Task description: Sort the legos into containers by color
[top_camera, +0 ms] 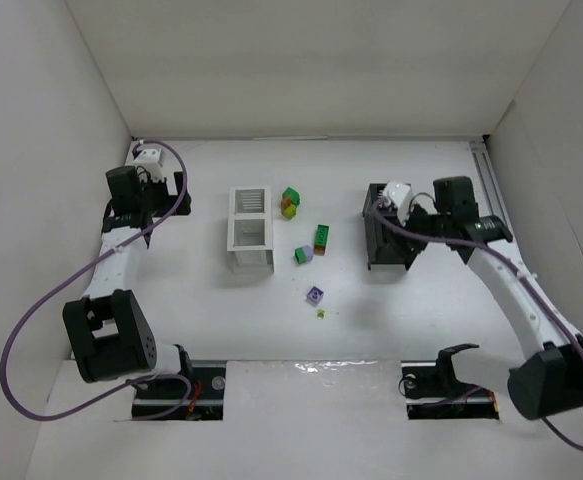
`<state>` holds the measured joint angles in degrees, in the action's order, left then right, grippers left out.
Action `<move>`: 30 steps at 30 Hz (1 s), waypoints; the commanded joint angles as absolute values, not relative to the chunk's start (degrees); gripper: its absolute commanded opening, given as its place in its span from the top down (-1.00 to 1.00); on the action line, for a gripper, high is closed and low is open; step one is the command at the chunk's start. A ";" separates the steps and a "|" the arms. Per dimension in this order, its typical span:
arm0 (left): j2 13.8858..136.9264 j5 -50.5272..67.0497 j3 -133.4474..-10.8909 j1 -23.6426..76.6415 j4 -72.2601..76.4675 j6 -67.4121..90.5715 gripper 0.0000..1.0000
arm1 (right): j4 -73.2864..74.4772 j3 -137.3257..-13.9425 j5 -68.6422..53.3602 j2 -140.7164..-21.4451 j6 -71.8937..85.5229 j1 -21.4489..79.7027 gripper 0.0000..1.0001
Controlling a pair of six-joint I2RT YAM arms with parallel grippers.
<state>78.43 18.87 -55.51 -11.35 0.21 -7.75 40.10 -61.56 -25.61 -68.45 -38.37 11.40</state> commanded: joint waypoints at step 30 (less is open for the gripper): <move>70.93 16.61 -45.26 -11.43 7.12 -11.60 -0.98 | 29.10 -52.03 -24.09 -86.64 -33.50 51.41 0.14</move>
